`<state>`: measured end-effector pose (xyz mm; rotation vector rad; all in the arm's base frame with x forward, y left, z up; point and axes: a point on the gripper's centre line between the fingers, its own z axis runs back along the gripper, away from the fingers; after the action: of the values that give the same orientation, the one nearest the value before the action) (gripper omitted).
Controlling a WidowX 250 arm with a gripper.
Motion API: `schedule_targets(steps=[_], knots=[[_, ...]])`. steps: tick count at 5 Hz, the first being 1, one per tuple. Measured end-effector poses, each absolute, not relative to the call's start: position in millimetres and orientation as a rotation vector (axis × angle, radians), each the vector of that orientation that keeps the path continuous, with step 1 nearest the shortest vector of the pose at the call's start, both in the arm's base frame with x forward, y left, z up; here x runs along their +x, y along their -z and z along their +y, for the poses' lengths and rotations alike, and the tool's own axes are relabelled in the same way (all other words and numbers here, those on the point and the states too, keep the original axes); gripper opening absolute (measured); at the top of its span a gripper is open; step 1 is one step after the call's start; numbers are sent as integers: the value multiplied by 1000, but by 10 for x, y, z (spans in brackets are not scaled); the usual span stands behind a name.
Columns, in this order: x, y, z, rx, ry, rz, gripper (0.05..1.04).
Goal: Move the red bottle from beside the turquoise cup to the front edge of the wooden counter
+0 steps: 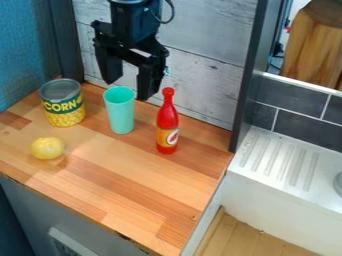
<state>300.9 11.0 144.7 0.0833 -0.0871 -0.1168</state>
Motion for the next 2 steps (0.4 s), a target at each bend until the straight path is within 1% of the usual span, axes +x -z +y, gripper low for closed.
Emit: schedule_targets(steps=[1, 2], knots=[[3119, -1245, 89, 67, 131, -35, 1001], [3261, -1116, 61, 51, 157, 5, 1001]])
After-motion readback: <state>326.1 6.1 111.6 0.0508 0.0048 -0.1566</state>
